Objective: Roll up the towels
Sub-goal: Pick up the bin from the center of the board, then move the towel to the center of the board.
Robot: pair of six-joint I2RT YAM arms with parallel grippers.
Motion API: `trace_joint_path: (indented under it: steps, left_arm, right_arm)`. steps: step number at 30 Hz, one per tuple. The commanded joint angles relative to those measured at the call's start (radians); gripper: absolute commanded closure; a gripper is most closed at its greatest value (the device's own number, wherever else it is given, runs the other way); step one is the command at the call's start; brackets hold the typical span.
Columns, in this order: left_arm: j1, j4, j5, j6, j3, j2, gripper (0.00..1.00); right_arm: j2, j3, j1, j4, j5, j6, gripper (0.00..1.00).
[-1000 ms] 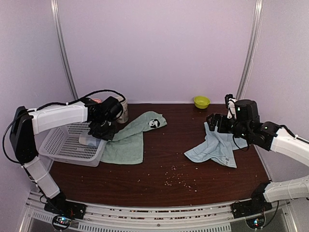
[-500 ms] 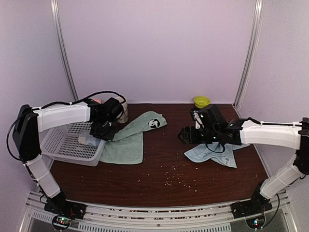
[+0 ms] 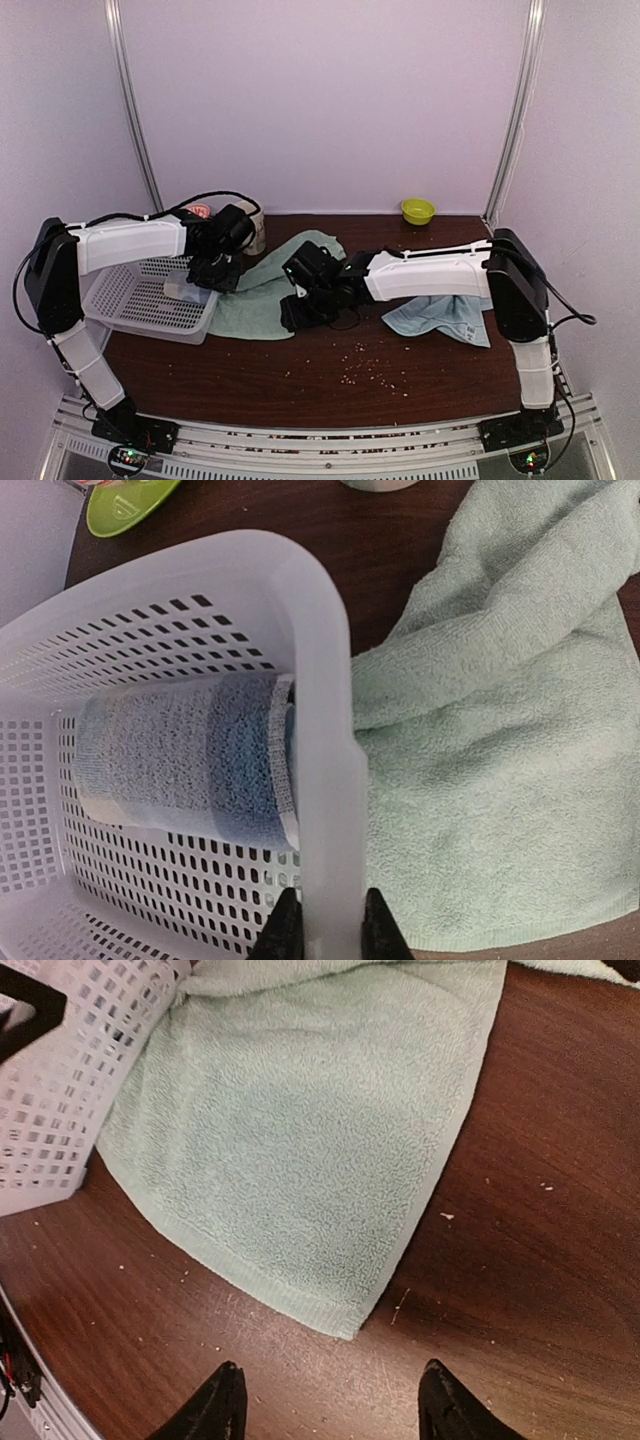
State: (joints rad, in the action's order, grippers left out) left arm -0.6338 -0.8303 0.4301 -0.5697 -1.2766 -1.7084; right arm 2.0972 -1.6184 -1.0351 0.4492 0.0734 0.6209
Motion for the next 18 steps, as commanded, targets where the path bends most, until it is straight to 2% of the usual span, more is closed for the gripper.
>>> trace_joint_path:
  steps: [1, 7, 12, 15, 18]
  left_arm:
    - [0.006, 0.069, -0.028, 0.015, 0.016, 0.035, 1.0]
    - [0.005, 0.086, -0.027, 0.014, 0.034, 0.06, 1.0]
    - [0.006, 0.091, -0.035, 0.011, 0.045, 0.065, 1.0]
    - [0.006, 0.094, -0.035, 0.009, 0.048, 0.074, 1.0]
    - [0.005, 0.096, -0.034, 0.006, 0.048, 0.077, 1.0]
  right_arm:
    - [0.089, -0.133, -0.026, 0.163, -0.082, 0.004, 0.42]
    - [0.268, -0.368, -0.043, 0.339, -0.185, -0.063, 0.44]
    - [0.364, -0.531, -0.049, 0.461, -0.213, -0.115, 0.51]
    - [0.402, -0.576, -0.051, 0.513, -0.233, -0.152, 0.58]
    - [0.417, -0.585, -0.05, 0.564, -0.241, -0.18, 0.71]
